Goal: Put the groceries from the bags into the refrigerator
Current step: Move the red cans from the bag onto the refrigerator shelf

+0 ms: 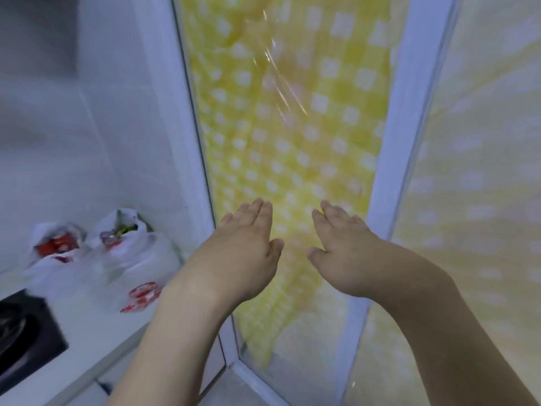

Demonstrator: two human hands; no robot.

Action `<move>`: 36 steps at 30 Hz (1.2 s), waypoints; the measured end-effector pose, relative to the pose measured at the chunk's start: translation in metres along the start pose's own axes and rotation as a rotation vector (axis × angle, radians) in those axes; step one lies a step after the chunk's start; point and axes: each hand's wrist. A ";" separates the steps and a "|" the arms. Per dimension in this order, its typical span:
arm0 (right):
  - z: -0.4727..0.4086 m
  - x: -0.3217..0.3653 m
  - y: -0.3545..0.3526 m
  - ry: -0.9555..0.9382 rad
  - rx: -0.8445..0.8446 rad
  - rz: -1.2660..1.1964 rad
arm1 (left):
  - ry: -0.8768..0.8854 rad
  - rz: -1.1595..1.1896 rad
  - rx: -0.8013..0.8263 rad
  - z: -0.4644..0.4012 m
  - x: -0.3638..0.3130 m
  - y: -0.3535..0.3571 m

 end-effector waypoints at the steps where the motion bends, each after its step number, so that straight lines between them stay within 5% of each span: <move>1: -0.007 0.012 0.003 -0.028 0.005 -0.005 | -0.034 0.000 0.003 0.005 0.013 -0.001; 23: -0.105 0.285 0.085 -0.562 0.234 0.039 | -0.643 -0.018 0.000 0.137 0.270 -0.016; 36: -0.229 0.361 0.117 -0.697 0.306 0.032 | -0.744 -0.042 0.051 0.080 0.381 0.004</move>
Point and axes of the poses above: each hand's wrist, its own z-axis away from the middle knuckle, its own y-axis out of the palm, x = y × z, and after that the axes turned 5 degrees about -z, right-handed
